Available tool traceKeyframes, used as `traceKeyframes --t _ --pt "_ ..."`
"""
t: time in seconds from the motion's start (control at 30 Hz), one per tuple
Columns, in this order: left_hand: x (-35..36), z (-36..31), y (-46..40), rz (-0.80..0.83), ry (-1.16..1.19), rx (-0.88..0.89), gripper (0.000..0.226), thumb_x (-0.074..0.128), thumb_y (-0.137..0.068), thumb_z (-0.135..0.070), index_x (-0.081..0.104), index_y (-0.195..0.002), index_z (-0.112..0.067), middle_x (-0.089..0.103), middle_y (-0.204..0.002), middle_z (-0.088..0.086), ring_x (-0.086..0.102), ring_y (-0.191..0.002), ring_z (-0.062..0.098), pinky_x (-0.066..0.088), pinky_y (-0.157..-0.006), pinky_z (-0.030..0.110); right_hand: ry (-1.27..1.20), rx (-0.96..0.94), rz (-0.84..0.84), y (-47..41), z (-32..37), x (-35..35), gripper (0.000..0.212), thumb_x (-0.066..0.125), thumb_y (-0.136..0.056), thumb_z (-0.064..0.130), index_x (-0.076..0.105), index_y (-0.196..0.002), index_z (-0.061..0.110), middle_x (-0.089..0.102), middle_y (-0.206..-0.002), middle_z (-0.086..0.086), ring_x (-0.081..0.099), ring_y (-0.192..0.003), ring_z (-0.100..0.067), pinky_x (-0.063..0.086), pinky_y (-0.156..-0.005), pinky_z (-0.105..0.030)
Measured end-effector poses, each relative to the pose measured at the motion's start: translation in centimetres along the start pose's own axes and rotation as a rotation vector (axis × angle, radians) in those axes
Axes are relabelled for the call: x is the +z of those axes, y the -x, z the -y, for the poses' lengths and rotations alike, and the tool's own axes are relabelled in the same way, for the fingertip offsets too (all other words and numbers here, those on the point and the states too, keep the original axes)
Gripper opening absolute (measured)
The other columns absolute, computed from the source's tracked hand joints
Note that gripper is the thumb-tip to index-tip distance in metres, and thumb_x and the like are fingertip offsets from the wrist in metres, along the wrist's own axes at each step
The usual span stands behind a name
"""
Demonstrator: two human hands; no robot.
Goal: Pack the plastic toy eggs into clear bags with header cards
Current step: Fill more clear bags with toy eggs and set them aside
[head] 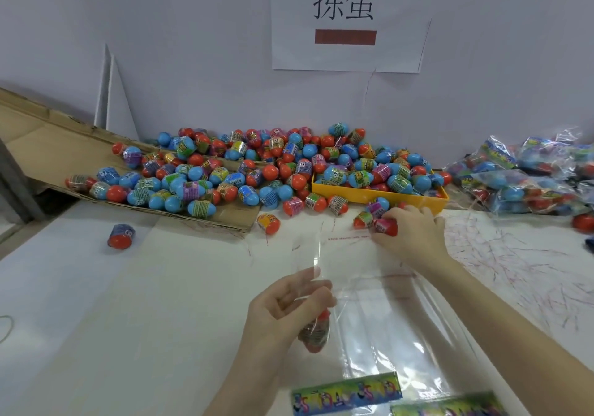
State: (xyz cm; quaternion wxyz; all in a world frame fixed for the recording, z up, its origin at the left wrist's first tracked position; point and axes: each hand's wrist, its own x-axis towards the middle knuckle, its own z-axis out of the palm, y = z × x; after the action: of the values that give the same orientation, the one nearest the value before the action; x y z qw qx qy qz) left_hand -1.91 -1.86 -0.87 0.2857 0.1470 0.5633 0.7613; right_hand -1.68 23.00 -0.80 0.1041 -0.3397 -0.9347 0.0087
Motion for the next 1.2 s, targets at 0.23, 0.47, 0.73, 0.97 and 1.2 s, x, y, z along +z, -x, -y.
traceKeyframes --t 0.23,0.47,0.73,0.97,1.2 --pt "0.1 0.3 -0.1 0.013 0.019 0.029 0.047 0.076 -0.042 -0.037 0.073 -0.086 -0.022 0.074 -0.091 0.003 0.07 -0.085 0.016 0.053 -0.061 0.019 -0.912 -0.091 -0.111 2.8 0.7 -3.4 0.041 0.074 -0.074 0.017 0.052 -0.108 0.023 0.061 -0.098 0.008 0.056 -0.084 -0.003 0.045 -0.072 -0.016" --pt "0.6 0.4 0.2 -0.021 -0.018 0.095 0.045 0.075 -0.045 -0.03 0.07 -0.088 -0.02 0.075 -0.086 0.001 0.071 -0.078 0.013 0.051 -0.058 0.013 -1.278 -0.629 0.1 9.3 2.4 -9.8 0.035 0.076 -0.062 0.027 0.065 -0.095 0.03 0.067 -0.098 0.005 0.064 -0.088 -0.017 0.053 -0.079 -0.025" --pt "0.6 0.7 0.4 -0.011 -0.138 0.142 0.033 0.079 -0.057 -0.028 0.071 -0.086 -0.043 0.074 -0.088 -0.009 0.069 -0.084 0.003 0.05 -0.065 0.01 -0.854 -0.637 -0.049 11.4 4.0 -9.8 0.04 0.058 -0.078 0.026 0.047 -0.111 0.045 0.055 -0.097 0.019 0.052 -0.091 -0.003 0.043 -0.08 -0.01" --pt "0.7 0.7 0.5 -0.011 -0.122 0.136 0.044 0.073 -0.049 -0.039 0.069 -0.091 -0.027 0.074 -0.087 -0.008 0.069 -0.084 0.004 0.049 -0.063 0.009 -0.667 -0.578 -0.181 11.2 4.7 -10.3 0.027 0.064 -0.074 0.034 0.066 -0.099 0.023 0.065 -0.087 0.013 0.058 -0.084 -0.005 0.043 -0.081 -0.035" --pt "1.0 0.5 0.8 0.019 -0.125 0.17 0.048 0.066 -0.052 -0.047 0.068 -0.094 -0.024 0.074 -0.088 -0.008 0.069 -0.084 0.006 0.052 -0.068 0.013 -0.729 -0.463 -0.113 10.9 5.0 -10.6 0.025 0.06 -0.064 0.044 0.065 -0.084 0.03 0.062 -0.085 0.021 0.055 -0.092 -0.01 0.038 -0.091 -0.046"
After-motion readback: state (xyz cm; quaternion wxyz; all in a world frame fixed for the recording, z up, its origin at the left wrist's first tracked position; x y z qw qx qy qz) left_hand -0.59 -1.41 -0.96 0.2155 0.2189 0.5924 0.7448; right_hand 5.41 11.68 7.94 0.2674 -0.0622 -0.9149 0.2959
